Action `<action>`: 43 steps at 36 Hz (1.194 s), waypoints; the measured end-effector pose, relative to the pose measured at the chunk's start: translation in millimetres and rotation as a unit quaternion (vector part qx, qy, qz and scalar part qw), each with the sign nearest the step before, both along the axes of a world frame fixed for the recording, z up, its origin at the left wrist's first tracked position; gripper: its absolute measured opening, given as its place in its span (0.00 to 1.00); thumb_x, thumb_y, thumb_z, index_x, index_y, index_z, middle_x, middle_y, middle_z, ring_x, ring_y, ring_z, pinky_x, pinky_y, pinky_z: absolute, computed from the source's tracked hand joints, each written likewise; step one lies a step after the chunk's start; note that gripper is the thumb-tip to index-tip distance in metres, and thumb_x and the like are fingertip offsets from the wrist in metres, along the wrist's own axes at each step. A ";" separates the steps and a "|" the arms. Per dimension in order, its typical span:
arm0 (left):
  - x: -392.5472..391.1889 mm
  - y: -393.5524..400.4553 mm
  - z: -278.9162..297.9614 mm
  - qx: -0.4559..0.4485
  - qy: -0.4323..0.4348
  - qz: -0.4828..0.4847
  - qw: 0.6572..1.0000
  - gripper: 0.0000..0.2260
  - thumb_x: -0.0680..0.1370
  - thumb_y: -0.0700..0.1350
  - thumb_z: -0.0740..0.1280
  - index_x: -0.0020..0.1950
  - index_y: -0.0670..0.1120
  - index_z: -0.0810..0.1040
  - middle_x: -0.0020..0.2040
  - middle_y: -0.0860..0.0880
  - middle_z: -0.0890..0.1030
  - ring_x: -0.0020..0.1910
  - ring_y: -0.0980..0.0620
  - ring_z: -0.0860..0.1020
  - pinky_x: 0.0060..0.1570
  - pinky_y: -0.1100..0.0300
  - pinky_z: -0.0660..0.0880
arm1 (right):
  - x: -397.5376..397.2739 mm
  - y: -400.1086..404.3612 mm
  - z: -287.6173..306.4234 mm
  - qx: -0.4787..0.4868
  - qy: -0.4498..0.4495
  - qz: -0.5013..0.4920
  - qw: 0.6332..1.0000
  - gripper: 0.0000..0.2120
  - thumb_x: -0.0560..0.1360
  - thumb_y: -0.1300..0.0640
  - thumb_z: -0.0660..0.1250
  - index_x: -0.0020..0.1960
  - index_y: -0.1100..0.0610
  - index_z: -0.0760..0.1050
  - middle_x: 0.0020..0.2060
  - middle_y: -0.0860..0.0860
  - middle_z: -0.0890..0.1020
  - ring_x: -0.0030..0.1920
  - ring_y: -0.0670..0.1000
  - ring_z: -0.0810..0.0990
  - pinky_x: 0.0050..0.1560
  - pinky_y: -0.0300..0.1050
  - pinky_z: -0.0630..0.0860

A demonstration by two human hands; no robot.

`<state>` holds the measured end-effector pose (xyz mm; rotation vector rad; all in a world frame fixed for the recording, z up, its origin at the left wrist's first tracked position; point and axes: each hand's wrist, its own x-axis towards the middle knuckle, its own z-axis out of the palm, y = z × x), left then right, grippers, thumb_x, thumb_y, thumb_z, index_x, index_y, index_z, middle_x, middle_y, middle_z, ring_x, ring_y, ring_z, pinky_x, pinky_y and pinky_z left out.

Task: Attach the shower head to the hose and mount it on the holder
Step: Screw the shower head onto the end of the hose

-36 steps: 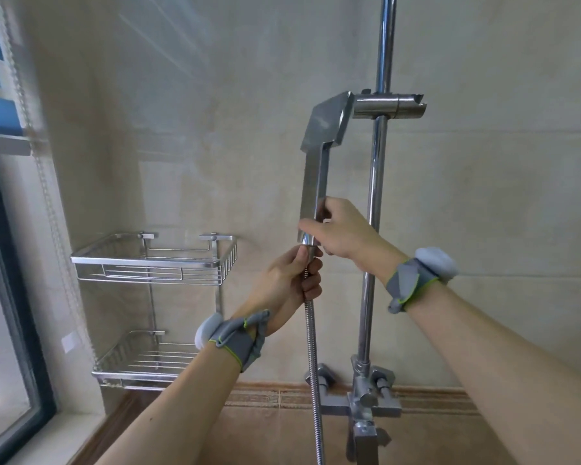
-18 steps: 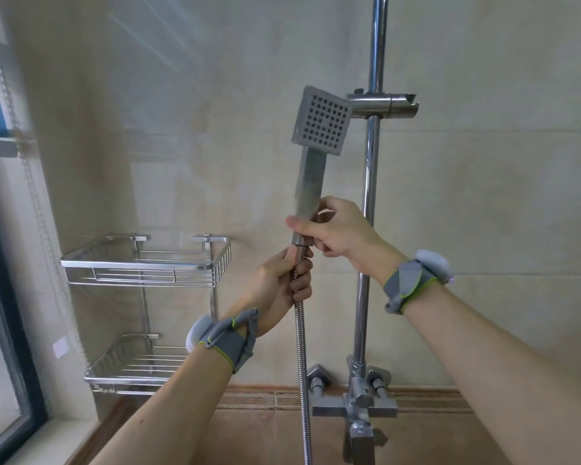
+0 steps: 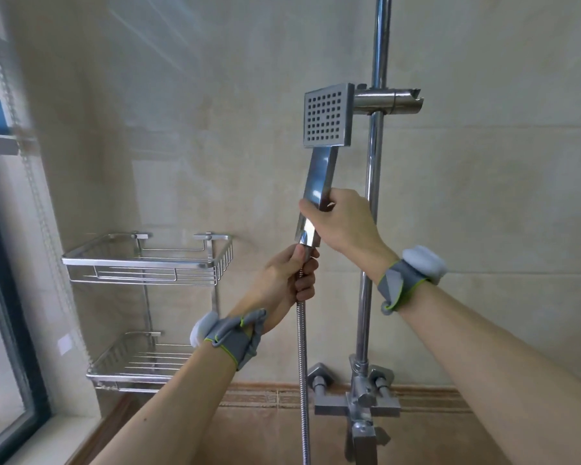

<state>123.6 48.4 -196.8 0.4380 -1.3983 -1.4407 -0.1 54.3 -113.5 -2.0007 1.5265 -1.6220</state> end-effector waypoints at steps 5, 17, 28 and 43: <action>5.2 1.7 1.6 0.020 0.030 0.002 0.999 0.10 0.81 0.48 0.57 0.52 0.41 0.70 0.33 0.52 0.65 0.28 0.55 0.59 0.29 0.61 0.54 | -4.3 1.4 5.2 0.110 -0.028 0.130 0.985 0.13 0.78 0.47 0.69 0.43 0.57 0.75 0.38 0.61 0.84 0.23 0.49 0.71 0.25 0.39 0.66; 12.1 -1.6 0.9 0.041 0.042 -0.043 0.997 0.11 0.81 0.49 0.55 0.49 0.43 0.71 0.33 0.52 0.64 0.27 0.57 0.57 0.27 0.63 0.52 | -15.2 -2.8 -1.7 0.168 -0.174 0.304 0.921 0.17 0.76 0.61 0.74 0.59 0.72 0.76 0.45 0.64 0.81 0.30 0.52 0.70 0.28 0.42 0.66; 19.6 2.5 3.7 0.041 0.033 -0.055 0.997 0.10 0.81 0.48 0.56 0.50 0.43 0.72 0.34 0.52 0.65 0.28 0.56 0.56 0.27 0.63 0.53 | -8.6 -0.1 2.7 0.179 -0.114 0.255 0.943 0.13 0.75 0.53 0.75 0.52 0.59 0.76 0.40 0.55 0.80 0.28 0.49 0.72 0.26 0.39 0.65; -3.2 9.5 16.6 -0.034 -0.153 0.062 0.986 0.10 0.83 0.46 0.54 0.44 0.44 0.65 0.34 0.48 0.64 0.28 0.52 0.61 0.28 0.61 0.62 | -20.2 -2.6 5.4 0.201 -0.147 0.309 0.918 0.11 0.82 0.54 0.66 0.53 0.63 0.75 0.45 0.56 0.79 0.29 0.47 0.58 0.26 0.38 0.57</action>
